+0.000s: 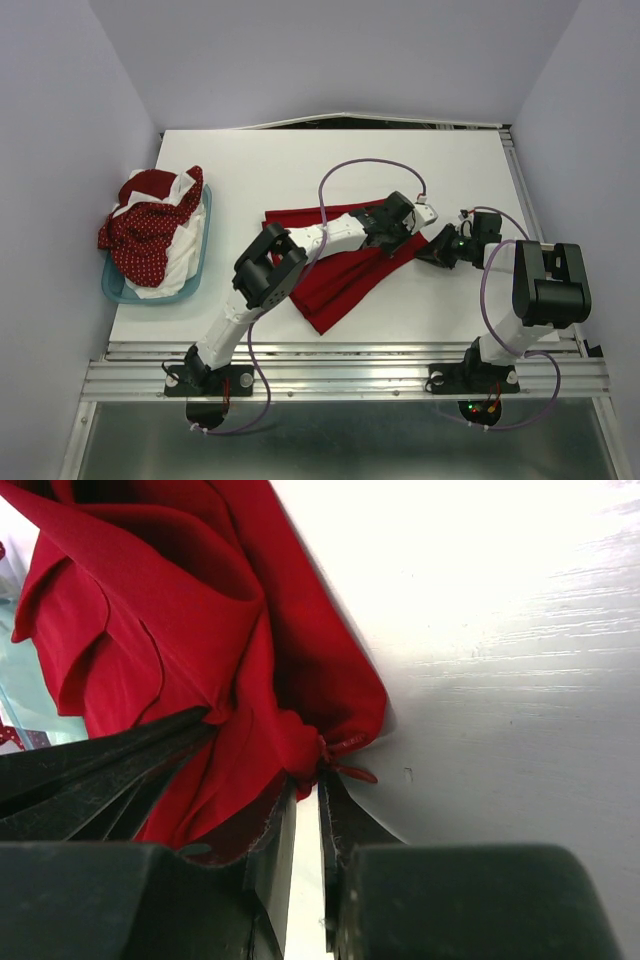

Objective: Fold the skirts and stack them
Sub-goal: Fold the skirt

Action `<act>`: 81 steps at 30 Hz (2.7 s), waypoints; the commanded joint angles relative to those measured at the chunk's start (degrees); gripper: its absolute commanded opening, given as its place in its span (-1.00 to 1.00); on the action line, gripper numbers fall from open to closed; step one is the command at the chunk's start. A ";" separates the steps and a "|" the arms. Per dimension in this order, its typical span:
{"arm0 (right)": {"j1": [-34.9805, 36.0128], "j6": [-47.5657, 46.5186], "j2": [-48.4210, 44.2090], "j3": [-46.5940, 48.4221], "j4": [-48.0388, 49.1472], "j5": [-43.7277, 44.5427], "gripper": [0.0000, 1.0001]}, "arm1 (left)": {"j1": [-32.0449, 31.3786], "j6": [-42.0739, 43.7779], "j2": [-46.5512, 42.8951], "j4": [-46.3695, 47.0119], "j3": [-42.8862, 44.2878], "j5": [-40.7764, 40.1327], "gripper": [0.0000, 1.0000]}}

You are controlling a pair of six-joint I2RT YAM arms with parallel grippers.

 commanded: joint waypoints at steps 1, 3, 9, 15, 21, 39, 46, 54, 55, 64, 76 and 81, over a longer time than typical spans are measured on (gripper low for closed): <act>-0.38 -0.36 0.84 -1.45 2.09 1.91 -0.99 | -0.14 -2.23 -7.13 -1.46 0.38 3.94 -1.00; -0.38 -0.18 0.75 -1.62 2.53 1.65 -0.99 | -0.23 -3.11 -8.28 -1.46 -0.41 4.91 -1.00; -0.38 0.43 0.22 -2.33 3.24 1.39 -0.99 | -0.50 -4.52 -8.82 -2.33 1.16 7.73 -1.00; -0.38 0.78 -0.21 -2.50 3.32 1.39 -0.99 | -0.76 -5.93 -5.75 -4.45 3.62 10.28 -1.00; -0.38 0.70 -0.65 -2.85 3.50 1.47 -0.99 | -0.76 -6.19 -2.76 -4.71 5.47 12.03 -1.00; -0.38 -0.88 -1.53 -1.89 1.75 0.51 -0.87 | -0.67 -8.21 3.66 -4.80 7.23 16.60 -1.00; -5.73 -12.39 -5.83 3.55 -15.09 1.21 -0.62 | -0.50 -7.51 2.35 -3.31 2.14 18.28 -1.00; -8.64 -16.99 -4.88 14.53 -19.97 -6.07 -0.85 | -0.50 -4.79 1.73 -3.30 -0.15 20.56 -1.00; -8.64 -16.97 -4.87 14.98 -19.62 -7.04 -0.85 | -0.50 -4.79 1.64 -3.30 -0.59 20.48 -1.00; -8.64 -20.13 -5.49 13.59 -21.98 -3.55 -0.79 | -0.32 -4.78 -0.81 -1.38 -3.05 20.30 -1.00; -8.64 -18.73 -1.80 4.10 -15.32 -0.63 -0.99 | 0.21 -8.74 -5.21 2.32 0.55 23.02 -1.00; -8.64 -16.62 -1.88 1.54 -12.32 -1.34 -0.99 | 0.12 -10.94 -4.07 3.64 2.65 24.60 -1.00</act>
